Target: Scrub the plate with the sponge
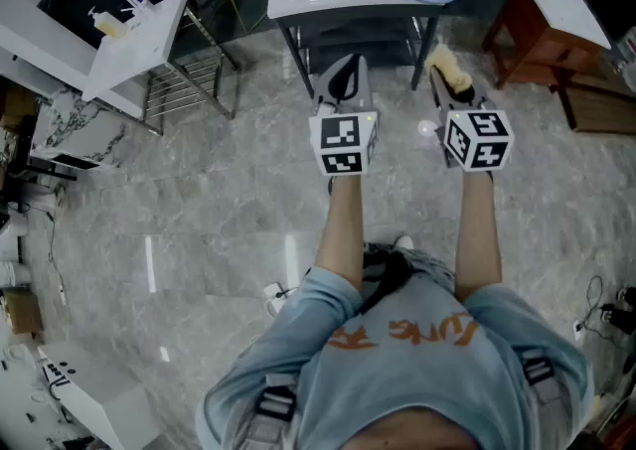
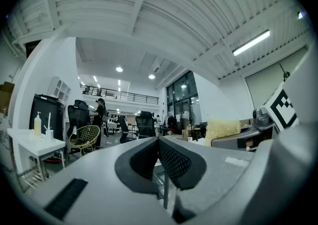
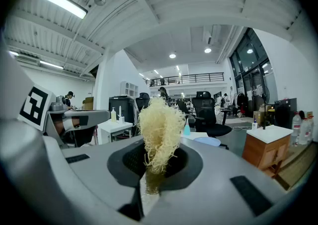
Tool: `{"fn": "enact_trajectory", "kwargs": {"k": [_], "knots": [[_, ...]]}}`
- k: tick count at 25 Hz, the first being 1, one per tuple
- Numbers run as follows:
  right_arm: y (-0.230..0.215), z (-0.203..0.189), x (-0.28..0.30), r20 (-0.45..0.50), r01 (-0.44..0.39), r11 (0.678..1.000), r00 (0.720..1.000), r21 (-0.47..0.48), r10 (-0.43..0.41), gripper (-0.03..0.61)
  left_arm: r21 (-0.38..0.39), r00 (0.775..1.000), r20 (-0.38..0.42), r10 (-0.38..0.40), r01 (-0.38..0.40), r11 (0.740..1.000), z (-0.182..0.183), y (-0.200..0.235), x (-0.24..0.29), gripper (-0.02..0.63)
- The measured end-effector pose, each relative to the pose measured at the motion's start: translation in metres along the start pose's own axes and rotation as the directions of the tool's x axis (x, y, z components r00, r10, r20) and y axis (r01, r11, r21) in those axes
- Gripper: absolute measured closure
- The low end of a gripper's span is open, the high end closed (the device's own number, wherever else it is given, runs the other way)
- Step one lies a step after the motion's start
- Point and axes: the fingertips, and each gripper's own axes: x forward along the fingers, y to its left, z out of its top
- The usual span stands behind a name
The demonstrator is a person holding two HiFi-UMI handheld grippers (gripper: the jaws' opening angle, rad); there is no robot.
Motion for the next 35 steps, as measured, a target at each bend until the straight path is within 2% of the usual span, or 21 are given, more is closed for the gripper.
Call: {"fn": "enact_trajectory", "kwargs": {"k": [4, 9, 14, 20, 25, 35], "knots": [[0.019, -0.001, 0.009, -0.001, -0.006, 1.0, 1.0, -0.002, 0.006, 0.551, -0.007, 1.0, -0.001, 0.003, -0.003, 1.0, -0.004, 0.02, -0.01, 0.615], [0.049, -0.008, 0.023, -0.008, -0.005, 0.999, 1.0, 0.043, 0.006, 0.548, -0.031, 1.0, -0.02, 0.012, -0.013, 0.999, -0.016, 0.051, -0.029, 0.615], [0.073, -0.015, 0.039, -0.037, -0.027, 1.0, 0.999, 0.007, 0.027, 0.548, -0.065, 0.998, -0.035, 0.044, -0.047, 0.997, -0.033, 0.085, -0.042, 0.615], [0.094, -0.005, 0.059, -0.041, -0.046, 0.999, 0.998, -0.021, 0.046, 0.548, -0.086, 0.997, -0.035, 0.075, -0.078, 0.993, -0.031, 0.12, -0.046, 0.615], [0.091, -0.006, 0.074, -0.05, -0.041, 0.998, 0.998, -0.043, 0.039, 0.548, -0.086, 0.997, -0.033, 0.073, -0.075, 0.993, -0.036, 0.132, -0.034, 0.615], [0.047, 0.002, 0.113, -0.001, -0.028, 0.999, 1.0, -0.039, 0.028, 0.548, -0.051, 0.998, -0.006, 0.061, -0.062, 0.997, -0.035, 0.141, 0.016, 0.615]]}}
